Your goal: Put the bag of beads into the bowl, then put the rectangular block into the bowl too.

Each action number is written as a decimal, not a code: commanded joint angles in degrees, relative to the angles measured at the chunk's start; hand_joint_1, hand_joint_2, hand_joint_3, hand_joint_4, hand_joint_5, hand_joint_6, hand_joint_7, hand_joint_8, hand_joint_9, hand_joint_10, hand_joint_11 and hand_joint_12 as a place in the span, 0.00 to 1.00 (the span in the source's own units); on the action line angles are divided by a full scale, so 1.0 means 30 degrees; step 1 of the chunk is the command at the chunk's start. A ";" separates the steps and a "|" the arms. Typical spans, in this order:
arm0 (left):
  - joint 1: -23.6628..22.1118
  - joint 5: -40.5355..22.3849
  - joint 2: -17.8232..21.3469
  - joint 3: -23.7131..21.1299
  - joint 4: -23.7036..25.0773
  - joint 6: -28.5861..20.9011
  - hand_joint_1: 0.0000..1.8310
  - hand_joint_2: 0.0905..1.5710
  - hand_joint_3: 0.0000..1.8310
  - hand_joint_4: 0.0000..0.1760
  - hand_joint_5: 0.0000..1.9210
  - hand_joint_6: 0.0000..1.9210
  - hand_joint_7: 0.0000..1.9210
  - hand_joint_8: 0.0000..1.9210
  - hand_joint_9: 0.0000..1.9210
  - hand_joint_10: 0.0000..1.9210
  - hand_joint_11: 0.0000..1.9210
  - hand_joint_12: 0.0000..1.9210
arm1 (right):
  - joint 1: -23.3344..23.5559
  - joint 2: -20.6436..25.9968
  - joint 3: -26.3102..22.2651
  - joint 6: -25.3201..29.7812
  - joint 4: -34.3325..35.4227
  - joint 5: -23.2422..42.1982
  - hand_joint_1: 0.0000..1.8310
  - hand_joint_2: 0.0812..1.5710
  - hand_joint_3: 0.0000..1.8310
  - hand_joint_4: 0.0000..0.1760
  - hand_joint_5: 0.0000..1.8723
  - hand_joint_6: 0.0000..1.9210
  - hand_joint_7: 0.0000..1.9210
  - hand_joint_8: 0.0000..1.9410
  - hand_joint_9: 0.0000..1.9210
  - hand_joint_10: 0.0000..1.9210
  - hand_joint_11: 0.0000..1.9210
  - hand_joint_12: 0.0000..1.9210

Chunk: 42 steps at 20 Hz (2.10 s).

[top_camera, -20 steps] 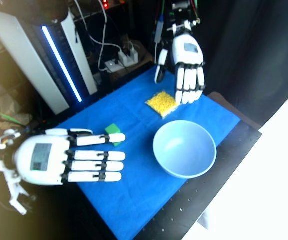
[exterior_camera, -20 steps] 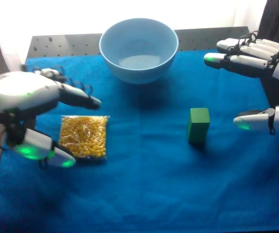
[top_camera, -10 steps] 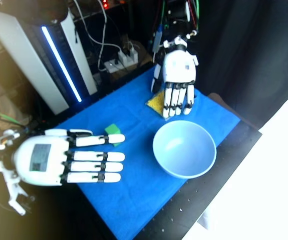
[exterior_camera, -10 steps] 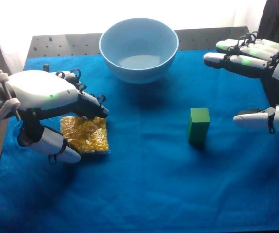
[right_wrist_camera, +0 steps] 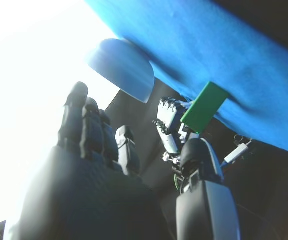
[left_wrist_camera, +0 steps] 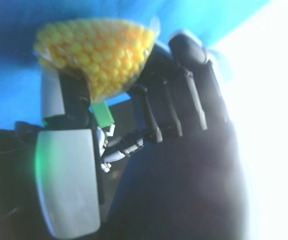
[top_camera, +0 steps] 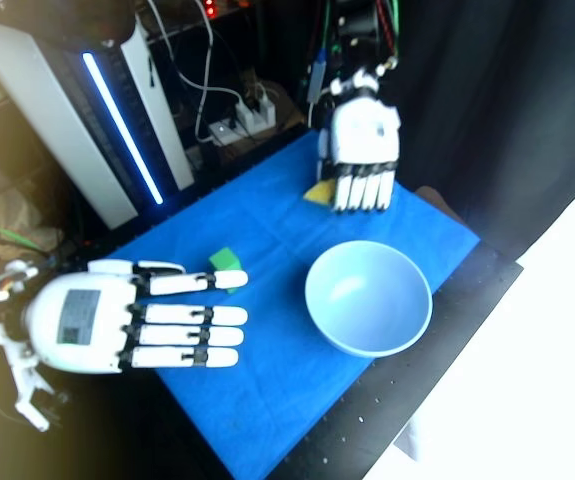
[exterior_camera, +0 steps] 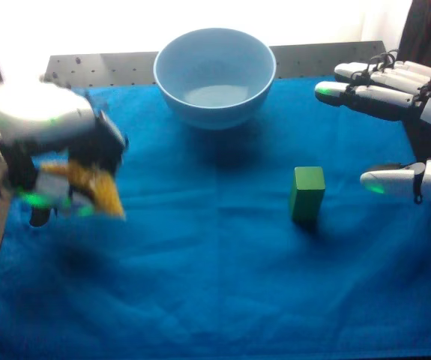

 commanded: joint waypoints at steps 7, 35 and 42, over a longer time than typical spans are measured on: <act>-0.5735 -0.1347 -0.1240 0.1811 0.2479 0.0079 0.67 0.70 0.00 0.00 0.45 0.58 0.54 0.50 0.48 0.42 0.31 0.70 | 0.0152 -0.0068 0.0236 0.0031 0.0681 0.2165 0.22 0.74 0.00 1.00 0.03 0.00 0.00 0.00 0.04 0.00 0.02 0.20; -0.6545 -0.0003 -0.5307 0.6331 0.0309 -0.0654 0.49 0.63 0.00 0.56 0.21 0.00 0.23 0.00 0.24 0.00 0.00 0.59 | 0.1197 0.0109 0.0267 0.0031 -0.1420 0.2219 0.26 0.76 0.00 0.70 0.02 0.00 0.02 0.00 0.02 0.00 0.00 0.15; -0.3235 -0.3616 -0.0150 0.2015 -0.0533 -0.1668 0.47 0.62 0.00 0.18 0.20 0.00 0.21 0.00 0.24 0.00 0.00 0.55 | 0.1779 0.0688 -0.0501 0.0031 -0.2238 0.2877 0.37 0.68 0.00 0.67 0.05 0.00 0.07 0.01 0.04 0.00 0.00 0.06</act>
